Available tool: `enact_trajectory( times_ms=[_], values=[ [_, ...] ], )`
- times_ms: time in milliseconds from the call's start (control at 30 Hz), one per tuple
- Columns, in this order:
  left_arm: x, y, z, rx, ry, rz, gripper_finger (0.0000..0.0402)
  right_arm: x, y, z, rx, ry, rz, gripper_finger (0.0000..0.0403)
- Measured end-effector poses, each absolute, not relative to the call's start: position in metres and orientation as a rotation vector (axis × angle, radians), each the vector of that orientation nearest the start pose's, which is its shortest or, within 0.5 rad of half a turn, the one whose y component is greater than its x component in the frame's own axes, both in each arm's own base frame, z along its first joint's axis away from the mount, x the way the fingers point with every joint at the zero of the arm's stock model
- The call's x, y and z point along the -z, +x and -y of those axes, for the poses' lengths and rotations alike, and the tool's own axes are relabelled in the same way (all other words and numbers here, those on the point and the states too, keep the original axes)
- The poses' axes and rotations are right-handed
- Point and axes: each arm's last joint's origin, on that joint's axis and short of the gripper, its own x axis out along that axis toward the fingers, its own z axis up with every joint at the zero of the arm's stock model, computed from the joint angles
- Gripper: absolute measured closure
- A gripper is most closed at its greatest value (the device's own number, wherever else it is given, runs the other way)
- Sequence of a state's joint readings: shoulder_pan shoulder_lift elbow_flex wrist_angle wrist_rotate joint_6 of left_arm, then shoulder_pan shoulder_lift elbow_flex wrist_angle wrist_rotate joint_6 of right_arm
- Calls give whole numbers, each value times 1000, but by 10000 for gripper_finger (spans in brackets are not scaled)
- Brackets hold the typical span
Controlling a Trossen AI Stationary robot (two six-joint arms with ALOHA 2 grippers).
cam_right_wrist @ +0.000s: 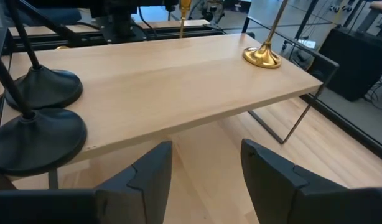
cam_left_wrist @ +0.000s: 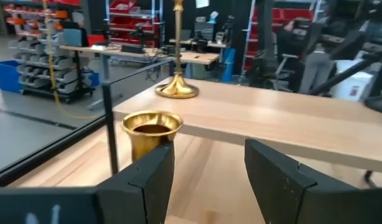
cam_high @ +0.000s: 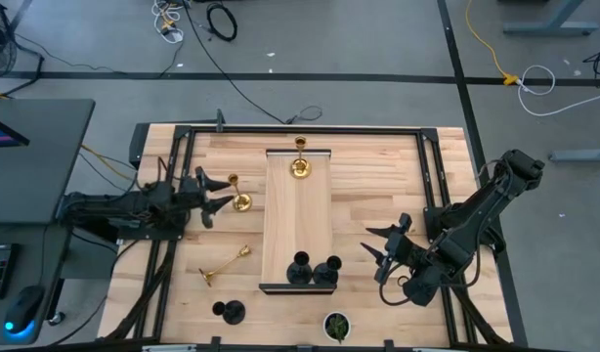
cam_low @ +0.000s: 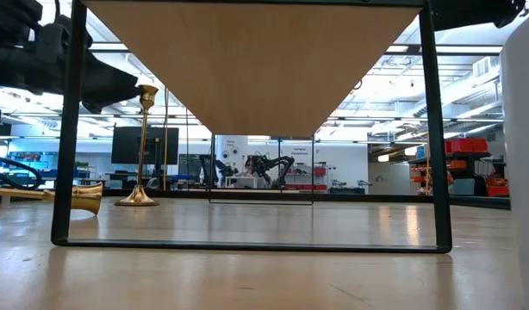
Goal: Pick & Place candle stick holders
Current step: Put the top gold candle holder on the shelf aligned with the gold candle holder
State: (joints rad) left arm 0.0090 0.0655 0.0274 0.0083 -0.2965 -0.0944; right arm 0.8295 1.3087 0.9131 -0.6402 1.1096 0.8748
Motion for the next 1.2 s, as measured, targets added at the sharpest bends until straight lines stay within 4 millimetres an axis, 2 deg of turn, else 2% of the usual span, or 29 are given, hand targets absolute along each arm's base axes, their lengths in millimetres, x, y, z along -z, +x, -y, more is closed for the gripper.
enact_trajectory(
  times_ms=[233,367,500,600,867,1200],
  values=[
    [-164,102,-10,-350,-92,-94,204,-250,183,-161,464,-9,-411,211],
    [-164,99,-10,-363,-108,-222,204,-250,183,-161,464,-9,-410,211],
    [-167,92,-13,-484,-161,-320,204,-250,183,-161,463,-7,-409,211],
    [-164,92,-14,-526,-199,-323,204,-250,183,-161,464,-5,-409,211],
    [-163,96,-13,-483,-200,-344,204,-250,183,-161,464,-3,-407,211],
    [-166,114,-13,-476,-137,-321,204,-250,183,-161,463,-14,-409,211]
  ],
)
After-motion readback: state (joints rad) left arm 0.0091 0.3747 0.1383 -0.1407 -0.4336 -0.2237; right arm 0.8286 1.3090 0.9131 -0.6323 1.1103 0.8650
